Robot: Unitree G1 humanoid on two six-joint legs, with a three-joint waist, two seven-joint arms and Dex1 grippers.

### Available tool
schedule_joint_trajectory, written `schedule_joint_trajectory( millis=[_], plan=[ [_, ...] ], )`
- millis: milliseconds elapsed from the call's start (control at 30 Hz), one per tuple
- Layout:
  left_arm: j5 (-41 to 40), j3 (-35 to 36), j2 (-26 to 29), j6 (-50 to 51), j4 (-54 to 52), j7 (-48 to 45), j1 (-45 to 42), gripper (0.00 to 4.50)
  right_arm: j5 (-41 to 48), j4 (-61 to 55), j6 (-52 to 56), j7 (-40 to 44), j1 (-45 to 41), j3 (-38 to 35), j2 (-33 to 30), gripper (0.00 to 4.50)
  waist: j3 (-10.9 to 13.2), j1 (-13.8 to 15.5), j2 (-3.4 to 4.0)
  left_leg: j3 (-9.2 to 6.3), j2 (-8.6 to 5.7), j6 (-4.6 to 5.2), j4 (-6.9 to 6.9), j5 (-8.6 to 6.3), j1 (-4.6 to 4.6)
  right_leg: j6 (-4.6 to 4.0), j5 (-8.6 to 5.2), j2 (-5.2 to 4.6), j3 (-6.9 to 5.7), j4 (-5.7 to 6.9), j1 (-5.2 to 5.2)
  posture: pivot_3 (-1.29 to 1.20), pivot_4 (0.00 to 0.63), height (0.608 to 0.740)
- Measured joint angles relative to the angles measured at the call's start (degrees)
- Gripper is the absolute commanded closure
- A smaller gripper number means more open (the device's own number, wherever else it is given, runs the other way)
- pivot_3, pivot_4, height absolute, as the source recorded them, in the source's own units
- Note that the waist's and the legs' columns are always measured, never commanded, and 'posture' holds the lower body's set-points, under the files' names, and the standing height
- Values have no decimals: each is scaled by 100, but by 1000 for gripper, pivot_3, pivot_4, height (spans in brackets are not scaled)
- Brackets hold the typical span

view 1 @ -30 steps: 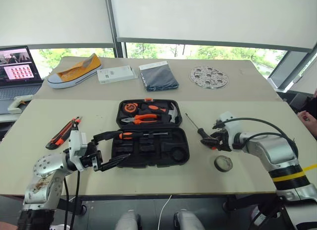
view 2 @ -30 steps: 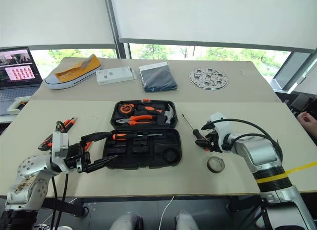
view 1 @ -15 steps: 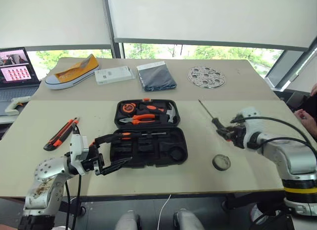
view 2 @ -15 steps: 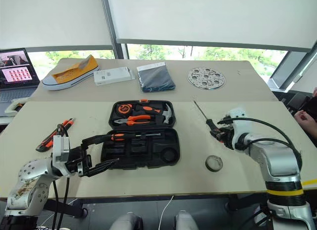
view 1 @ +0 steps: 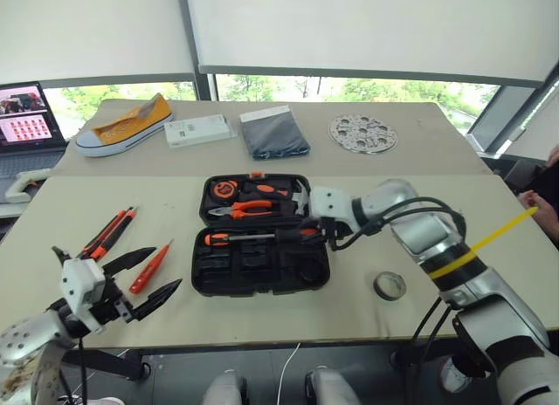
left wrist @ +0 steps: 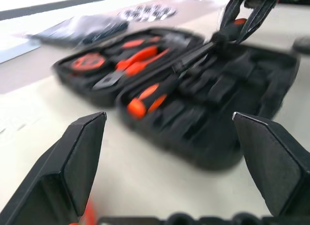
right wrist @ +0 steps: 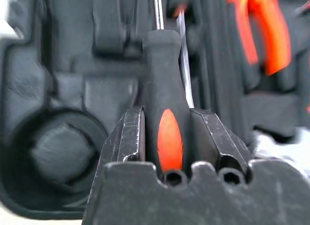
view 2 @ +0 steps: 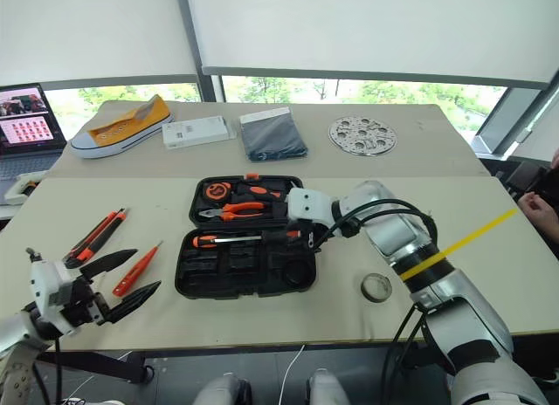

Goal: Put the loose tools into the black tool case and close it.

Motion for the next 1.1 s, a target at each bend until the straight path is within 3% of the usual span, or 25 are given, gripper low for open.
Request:
schedule_joint_trajectory(
  millis=[433,500,600,767,933,1067,1100],
  plan=[
    [-95,-388,512,487,-171,-312,-443,0,-427,185,435,68,-159,28,297,3486,0,-21,0,5,3,-20,3,10,11,-15,5,11,-9,14,3,0,150,740],
    [-94,-459,562,561,-171,-338,-559,0,-427,145,572,98,-159,28,304,2479,0,-20,0,5,3,-25,3,14,11,-14,6,11,-9,15,3,0,150,740],
    [-93,-482,594,639,-165,-360,-628,0,-400,91,583,196,-150,-111,239,1620,0,-22,0,5,3,-25,2,13,9,-13,6,11,-9,10,2,0,150,740],
    [-32,-500,599,631,-53,-402,-653,0,-94,45,191,274,-151,-610,206,1620,1,-46,1,6,5,-25,-8,13,6,-15,5,16,-9,10,-6,0,150,740],
    [131,-501,600,609,156,-337,-747,0,922,-435,239,530,110,-1298,605,3033,0,-58,0,1,13,-25,-14,13,8,-19,4,28,-9,14,-3,0,150,740],
    [159,-560,600,614,204,-339,-799,0,923,-123,-74,130,516,-1299,1139,4415,0,-53,0,6,8,-26,-7,14,10,-17,5,20,-9,16,1,0,150,740],
    [163,-578,600,616,225,-341,-795,0,858,96,-210,21,560,-1282,1210,4467,1,-48,0,5,6,-27,-5,14,10,-16,6,18,-9,15,2,0,150,740]
  ],
)
